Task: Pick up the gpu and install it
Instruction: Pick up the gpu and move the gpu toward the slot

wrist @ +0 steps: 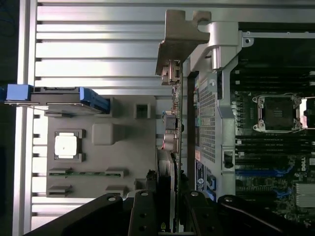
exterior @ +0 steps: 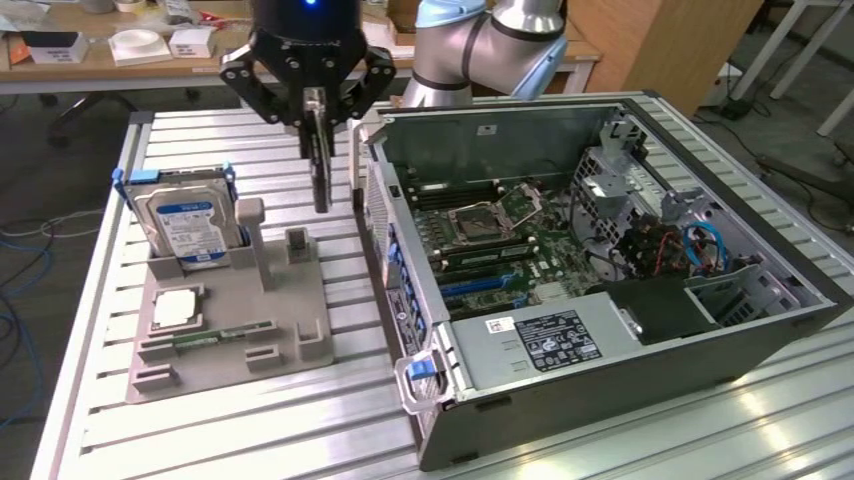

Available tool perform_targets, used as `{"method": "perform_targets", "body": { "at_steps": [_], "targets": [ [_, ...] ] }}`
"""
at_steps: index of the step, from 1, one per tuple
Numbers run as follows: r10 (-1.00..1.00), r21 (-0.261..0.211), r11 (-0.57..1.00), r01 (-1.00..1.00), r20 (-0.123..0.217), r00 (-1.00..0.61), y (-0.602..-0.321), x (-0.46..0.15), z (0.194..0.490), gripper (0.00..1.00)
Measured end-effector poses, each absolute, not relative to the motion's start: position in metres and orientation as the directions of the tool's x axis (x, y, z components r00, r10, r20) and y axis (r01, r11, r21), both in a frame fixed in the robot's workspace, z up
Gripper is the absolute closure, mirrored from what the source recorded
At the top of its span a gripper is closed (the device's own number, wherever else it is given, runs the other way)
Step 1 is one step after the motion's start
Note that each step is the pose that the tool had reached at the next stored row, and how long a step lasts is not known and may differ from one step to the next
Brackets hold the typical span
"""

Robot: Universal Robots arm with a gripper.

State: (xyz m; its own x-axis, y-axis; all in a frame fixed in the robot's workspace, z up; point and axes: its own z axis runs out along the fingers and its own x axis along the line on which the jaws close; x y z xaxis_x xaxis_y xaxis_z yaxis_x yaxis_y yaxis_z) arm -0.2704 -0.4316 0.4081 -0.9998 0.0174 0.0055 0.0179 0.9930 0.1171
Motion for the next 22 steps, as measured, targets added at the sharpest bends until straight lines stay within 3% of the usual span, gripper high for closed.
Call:
{"method": "perform_targets", "body": {
  "at_steps": [22],
  "targets": [
    [0.017, 0.117, 0.993, 0.018, 0.005, -1.0, -0.432, -0.187, 0.408, 0.73]
  ]
}}
